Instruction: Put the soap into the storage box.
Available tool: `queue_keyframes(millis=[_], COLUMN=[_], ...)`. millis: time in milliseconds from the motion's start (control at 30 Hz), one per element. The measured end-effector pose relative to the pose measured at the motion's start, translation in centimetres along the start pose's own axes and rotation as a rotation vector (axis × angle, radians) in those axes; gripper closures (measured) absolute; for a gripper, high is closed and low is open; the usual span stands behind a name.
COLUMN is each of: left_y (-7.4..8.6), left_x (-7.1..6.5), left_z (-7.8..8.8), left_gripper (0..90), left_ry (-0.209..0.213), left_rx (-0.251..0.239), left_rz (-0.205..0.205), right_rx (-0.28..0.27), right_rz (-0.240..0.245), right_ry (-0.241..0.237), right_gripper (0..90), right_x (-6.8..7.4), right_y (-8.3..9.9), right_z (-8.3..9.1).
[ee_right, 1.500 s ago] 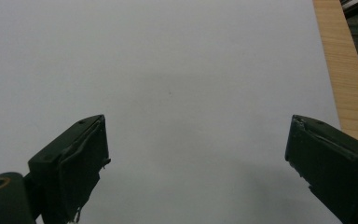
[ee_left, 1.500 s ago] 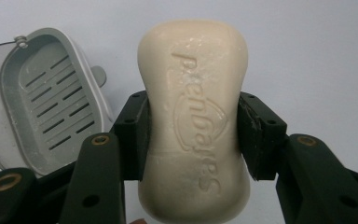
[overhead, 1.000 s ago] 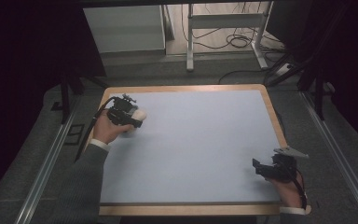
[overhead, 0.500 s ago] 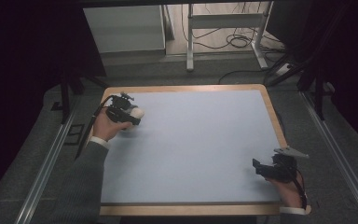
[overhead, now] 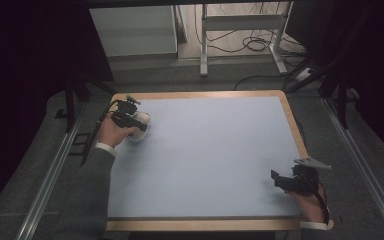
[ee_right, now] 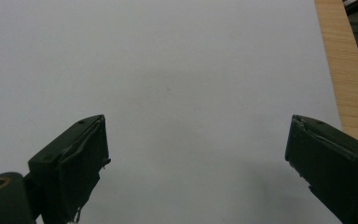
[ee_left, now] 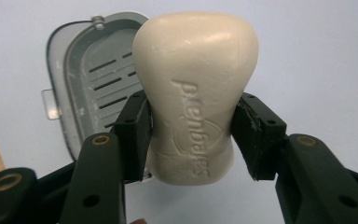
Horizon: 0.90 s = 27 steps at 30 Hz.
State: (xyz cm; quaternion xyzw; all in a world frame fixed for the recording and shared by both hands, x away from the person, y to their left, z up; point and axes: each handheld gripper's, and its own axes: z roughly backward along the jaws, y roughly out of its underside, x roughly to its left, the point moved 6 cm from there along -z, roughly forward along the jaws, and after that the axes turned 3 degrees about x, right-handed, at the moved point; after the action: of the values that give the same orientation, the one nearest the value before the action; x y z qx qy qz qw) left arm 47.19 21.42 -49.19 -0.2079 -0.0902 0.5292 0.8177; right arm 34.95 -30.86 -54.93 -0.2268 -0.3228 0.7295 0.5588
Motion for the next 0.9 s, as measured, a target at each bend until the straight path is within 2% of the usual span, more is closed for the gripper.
queue_keyframes(millis=[267,367,567,667,900], left_y=[-0.5,-0.5,-0.5,-0.5,-0.5], left_x=[0.8,1.3,2.0,2.0,1.8], left_z=[-0.6,-1.2,-2.5,-2.9,-2.5], left_gripper=[49.9,49.8,49.7,47.8,40.6], left_ry=[-0.011,-0.022,-0.064,-0.044,-0.023], left_rx=[0.020,0.043,0.059,0.028,0.013], left_rz=[0.031,0.044,0.065,0.085,0.076], right_rx=[0.000,0.003,0.004,0.007,0.008], right_rz=[0.002,-0.001,0.001,-0.001,0.004], right_ry=[0.000,0.001,0.002,0.002,0.001], right_gripper=[5.6,5.6,5.6,5.6,5.6], right_x=[0.1,0.0,0.0,0.0,0.1], right_y=[0.0,0.1,0.1,0.1,0.1], right_z=[0.0,0.0,-0.1,-0.1,-0.2])
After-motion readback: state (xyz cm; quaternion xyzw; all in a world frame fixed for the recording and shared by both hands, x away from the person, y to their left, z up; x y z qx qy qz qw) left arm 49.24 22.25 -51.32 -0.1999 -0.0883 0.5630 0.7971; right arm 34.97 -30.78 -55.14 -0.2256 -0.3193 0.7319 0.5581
